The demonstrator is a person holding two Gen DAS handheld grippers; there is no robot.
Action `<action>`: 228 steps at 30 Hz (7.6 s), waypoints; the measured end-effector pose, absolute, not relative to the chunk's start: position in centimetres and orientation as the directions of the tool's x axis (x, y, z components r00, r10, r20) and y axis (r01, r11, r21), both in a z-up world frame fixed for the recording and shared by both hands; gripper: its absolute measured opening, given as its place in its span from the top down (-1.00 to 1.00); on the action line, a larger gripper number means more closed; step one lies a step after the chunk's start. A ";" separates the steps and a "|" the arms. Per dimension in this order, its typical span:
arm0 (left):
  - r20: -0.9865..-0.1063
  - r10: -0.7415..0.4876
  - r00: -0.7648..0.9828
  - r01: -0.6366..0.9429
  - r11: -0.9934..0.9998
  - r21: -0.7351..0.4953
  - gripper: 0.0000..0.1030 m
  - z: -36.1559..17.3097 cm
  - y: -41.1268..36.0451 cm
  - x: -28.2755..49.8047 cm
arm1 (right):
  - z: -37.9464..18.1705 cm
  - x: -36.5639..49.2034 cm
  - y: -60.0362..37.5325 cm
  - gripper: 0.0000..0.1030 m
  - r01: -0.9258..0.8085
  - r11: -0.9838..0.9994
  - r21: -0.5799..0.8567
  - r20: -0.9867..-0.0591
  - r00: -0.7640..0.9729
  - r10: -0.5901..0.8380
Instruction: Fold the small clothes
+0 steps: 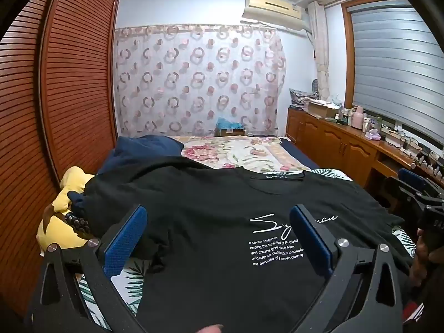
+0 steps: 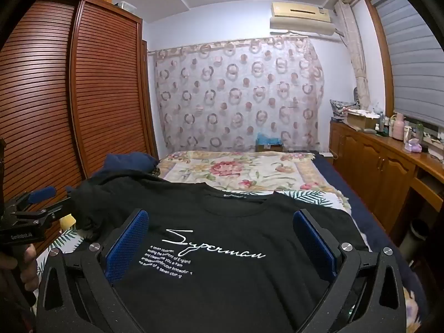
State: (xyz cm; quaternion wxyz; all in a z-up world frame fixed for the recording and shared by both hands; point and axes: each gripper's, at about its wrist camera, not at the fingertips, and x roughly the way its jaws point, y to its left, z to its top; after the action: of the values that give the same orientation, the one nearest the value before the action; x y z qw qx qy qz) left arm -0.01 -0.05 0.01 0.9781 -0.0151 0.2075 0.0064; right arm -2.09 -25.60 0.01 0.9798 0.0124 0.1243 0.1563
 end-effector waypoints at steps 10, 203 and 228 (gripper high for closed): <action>-0.400 0.005 0.917 -0.022 0.999 -0.036 -1.00 0.2 0.1 0.0 | -0.1 -1.7 -25.7 -1.00 -0.303 0.950 0.070 -0.247 0.918 0.311; -0.516 -0.217 0.829 0.216 0.974 -0.063 -0.58 -0.5 4.0 7.1 | 0.1 7.9 -23.4 -0.47 -0.521 0.854 0.013 -0.448 0.760 0.471; -0.533 -0.158 0.831 0.150 0.987 -0.059 -0.58 -3.2 6.7 5.6 | -3.3 18.0 -17.0 0.91 -0.642 0.766 -0.033 -0.601 0.625 0.498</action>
State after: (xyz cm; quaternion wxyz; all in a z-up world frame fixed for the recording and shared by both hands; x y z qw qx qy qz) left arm 5.57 6.65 -3.20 0.9568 -0.0075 0.2794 -0.0804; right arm 17.97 -17.04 -3.27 0.8930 -0.1232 0.2922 0.3194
